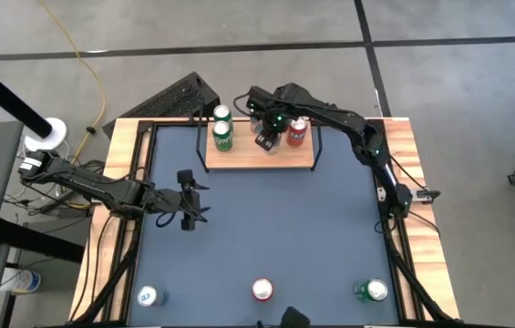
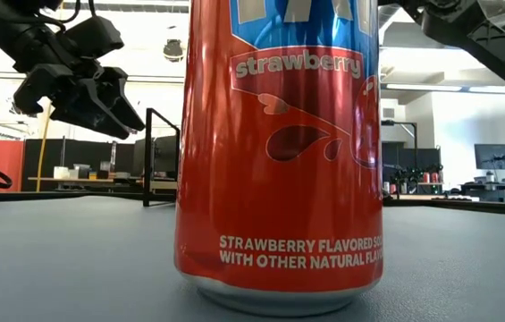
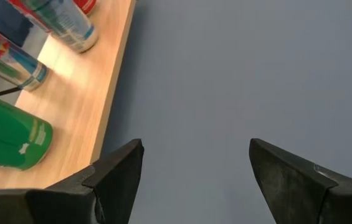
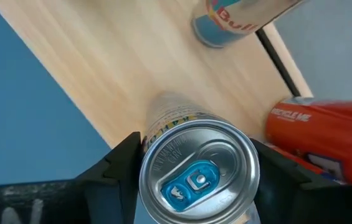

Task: Place canned beverage on shelf
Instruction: Put the top blue soda can on the shelf aligned with the other blue soda can

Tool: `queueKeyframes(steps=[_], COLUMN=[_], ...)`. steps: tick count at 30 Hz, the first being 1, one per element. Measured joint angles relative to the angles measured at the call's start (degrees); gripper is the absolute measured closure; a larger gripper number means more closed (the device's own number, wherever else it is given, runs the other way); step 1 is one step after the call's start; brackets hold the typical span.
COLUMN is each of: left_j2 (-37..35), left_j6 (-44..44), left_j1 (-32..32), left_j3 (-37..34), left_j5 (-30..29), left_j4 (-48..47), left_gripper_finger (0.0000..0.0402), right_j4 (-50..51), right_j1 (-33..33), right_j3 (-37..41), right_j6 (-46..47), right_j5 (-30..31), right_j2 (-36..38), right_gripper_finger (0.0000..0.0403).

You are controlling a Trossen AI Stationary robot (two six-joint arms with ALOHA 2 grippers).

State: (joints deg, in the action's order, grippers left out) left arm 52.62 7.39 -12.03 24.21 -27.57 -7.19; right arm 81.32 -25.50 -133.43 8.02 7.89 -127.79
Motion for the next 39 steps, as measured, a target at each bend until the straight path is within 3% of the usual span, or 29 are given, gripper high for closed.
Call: queueKeyframes(steps=[20,39], left_j2=[0.00,0.00], left_j6=[0.38,0.36], left_j1=[0.02,0.02], left_j3=[0.00,0.00], left_j5=[0.33,0.28], left_j4=[-0.01,-0.01], left_gripper_finger=[0.0120,0.0120], right_j4=[-0.49,-1.19], right_j1=[0.13,0.13], right_j3=[0.02,0.02], right_j6=[-13.92,-12.14], right_j5=[-0.09,0.34], right_j2=[0.02,0.02], right_gripper_finger=[0.0153,0.0152])
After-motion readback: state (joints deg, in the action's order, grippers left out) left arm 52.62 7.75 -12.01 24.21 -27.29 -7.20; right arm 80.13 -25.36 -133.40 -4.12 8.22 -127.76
